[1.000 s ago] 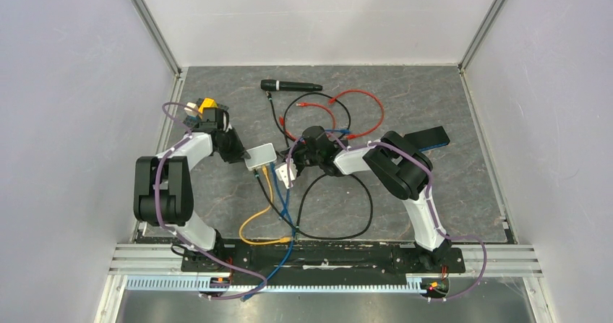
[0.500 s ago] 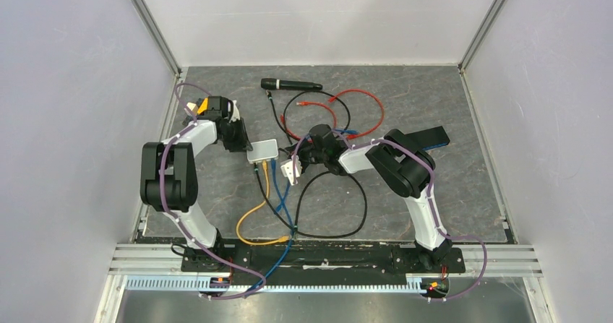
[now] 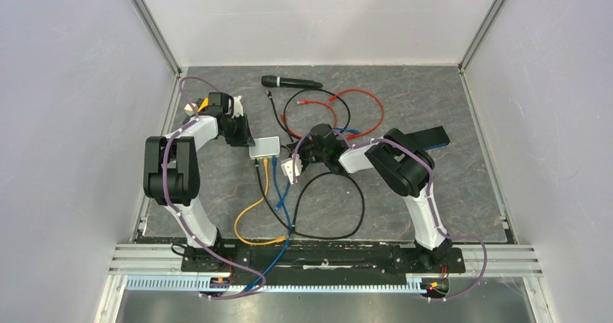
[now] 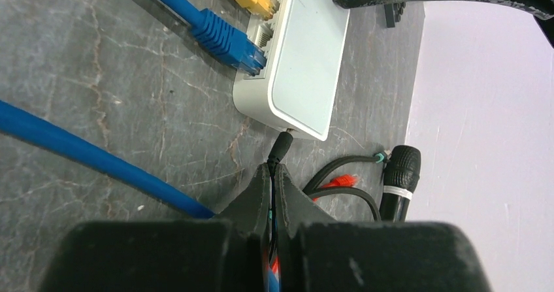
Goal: Insert the plug into the switch port
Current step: Insert the connector into the switch port.
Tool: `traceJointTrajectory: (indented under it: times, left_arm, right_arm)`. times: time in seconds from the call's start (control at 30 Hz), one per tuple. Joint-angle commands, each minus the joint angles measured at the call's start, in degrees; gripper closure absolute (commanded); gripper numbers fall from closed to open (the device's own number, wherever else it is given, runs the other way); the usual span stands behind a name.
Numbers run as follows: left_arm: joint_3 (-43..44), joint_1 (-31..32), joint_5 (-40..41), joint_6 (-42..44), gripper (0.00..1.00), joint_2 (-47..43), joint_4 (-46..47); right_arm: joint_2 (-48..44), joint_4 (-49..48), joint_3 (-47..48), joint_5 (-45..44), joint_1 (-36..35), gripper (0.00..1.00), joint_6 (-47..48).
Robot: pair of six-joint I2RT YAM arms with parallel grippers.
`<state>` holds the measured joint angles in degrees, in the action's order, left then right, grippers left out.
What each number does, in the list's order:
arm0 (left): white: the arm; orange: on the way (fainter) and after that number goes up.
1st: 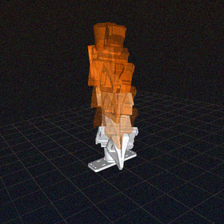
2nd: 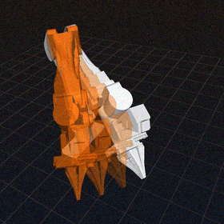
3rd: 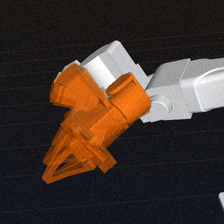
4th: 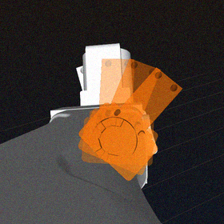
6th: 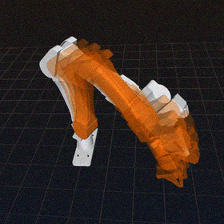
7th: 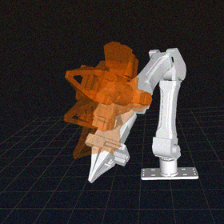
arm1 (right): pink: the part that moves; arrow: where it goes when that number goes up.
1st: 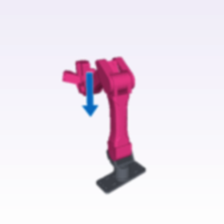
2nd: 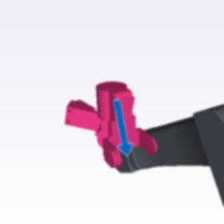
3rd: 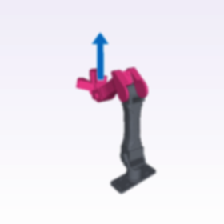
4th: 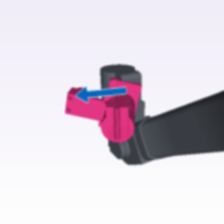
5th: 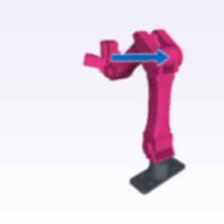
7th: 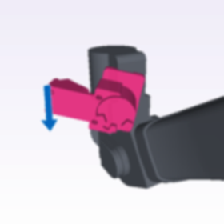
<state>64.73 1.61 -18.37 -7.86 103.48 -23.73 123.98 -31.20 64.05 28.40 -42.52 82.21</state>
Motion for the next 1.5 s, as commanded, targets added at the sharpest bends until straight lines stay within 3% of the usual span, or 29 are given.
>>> traceJointTrajectory:
  times: [0.0, 0.63, 1.17, 1.47]
  left_arm:
    - [0.48, 1.7, 0.6, 6.3, 0.7, 3.34, 0.78]
    - [-0.56, 4.82, 3.69, 7.64, 0.74, 3.62, 2.01]
    - [0.01, 5.79, -0.53, 6.79, 0.75, 3.45, 0.54]
    - [1.01, 5.78, -0.44, 6.52, 0.77, 4.7, -0.45]
  right_arm:
    - [2.86, -2.6, 0.98, -1.92, 0.49, 1.0, 1.48]
    - [3.53, -6.19, 0.46, 1.3, 0.44, 1.0, 1.53]
    - [5.19, 0.89, 6.22, 2.97, -2.36, 1.0, -1.56]
    - [4.14, 9.58, 8.13, 2.54, -2.88, 1.0, -1.53]
